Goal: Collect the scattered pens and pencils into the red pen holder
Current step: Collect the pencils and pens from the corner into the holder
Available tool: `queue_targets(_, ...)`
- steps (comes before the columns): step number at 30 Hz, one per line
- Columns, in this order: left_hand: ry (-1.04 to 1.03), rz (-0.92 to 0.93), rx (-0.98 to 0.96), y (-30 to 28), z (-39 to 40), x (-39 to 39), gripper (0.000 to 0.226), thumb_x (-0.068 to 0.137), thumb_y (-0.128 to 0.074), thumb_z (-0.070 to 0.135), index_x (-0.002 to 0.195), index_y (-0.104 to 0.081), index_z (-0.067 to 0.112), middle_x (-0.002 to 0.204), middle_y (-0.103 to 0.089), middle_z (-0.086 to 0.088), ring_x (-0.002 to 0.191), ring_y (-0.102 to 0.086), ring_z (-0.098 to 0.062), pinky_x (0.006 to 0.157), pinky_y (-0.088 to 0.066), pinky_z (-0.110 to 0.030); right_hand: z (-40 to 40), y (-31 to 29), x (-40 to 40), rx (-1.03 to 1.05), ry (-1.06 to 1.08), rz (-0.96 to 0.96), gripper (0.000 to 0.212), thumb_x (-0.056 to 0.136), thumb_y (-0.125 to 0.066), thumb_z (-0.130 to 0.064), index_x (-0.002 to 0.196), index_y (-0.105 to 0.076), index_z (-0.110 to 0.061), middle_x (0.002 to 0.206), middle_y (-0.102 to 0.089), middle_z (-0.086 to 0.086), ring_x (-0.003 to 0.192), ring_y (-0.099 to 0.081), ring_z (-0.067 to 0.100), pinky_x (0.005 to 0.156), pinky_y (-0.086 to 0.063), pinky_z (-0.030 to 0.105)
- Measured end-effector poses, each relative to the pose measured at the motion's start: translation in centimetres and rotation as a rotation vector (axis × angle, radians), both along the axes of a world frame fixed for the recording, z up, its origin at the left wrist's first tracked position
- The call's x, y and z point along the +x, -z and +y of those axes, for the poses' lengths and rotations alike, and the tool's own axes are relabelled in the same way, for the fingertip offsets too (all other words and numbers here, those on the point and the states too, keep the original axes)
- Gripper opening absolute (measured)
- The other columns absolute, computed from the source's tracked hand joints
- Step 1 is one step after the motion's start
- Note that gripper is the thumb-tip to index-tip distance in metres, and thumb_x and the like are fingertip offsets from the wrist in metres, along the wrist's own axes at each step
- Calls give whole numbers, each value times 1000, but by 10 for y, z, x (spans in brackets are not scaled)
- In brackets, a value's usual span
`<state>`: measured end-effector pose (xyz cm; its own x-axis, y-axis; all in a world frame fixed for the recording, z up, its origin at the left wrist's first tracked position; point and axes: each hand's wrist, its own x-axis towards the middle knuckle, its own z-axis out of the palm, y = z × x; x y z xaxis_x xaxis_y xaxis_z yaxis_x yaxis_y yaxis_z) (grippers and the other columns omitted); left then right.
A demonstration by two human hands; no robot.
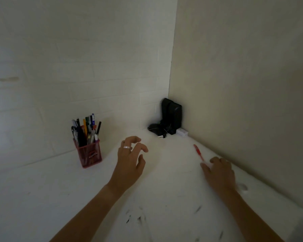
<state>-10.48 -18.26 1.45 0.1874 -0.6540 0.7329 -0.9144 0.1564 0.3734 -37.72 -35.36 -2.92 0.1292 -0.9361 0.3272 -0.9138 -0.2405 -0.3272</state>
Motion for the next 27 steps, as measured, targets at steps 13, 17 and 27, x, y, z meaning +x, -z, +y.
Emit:
queue_targets(13,8,263,233,9,3,19,18,96,-56,10,100,-66,25,97,-65,10,81,-64,-5,72,-52,-19,41,-16,86,92,-321,-384,6,88,-66,-12,86,-64,-17,87,-65,5,77,-63,19,67,-48,26)
queue_targets(17,57,620,309,4,10,17,22,102,-53,32,107,-68,18,95,-73,2,71,-72,-9,66,-56,-19,89,-34,128,60,-621,-446,9,90,-65,-15,87,-61,-22,80,-60,-9,65,-56,4,60,-44,9)
queue_targets(27,-103,594,-142,-45,54,65,13,100,-59,23,91,-64,14,77,-71,-1,70,-69,-15,65,-56,-22,142,-48,223,-68,-856,-740,10,98,-58,-25,107,-60,-22,91,-62,-11,81,-62,7,68,-51,17)
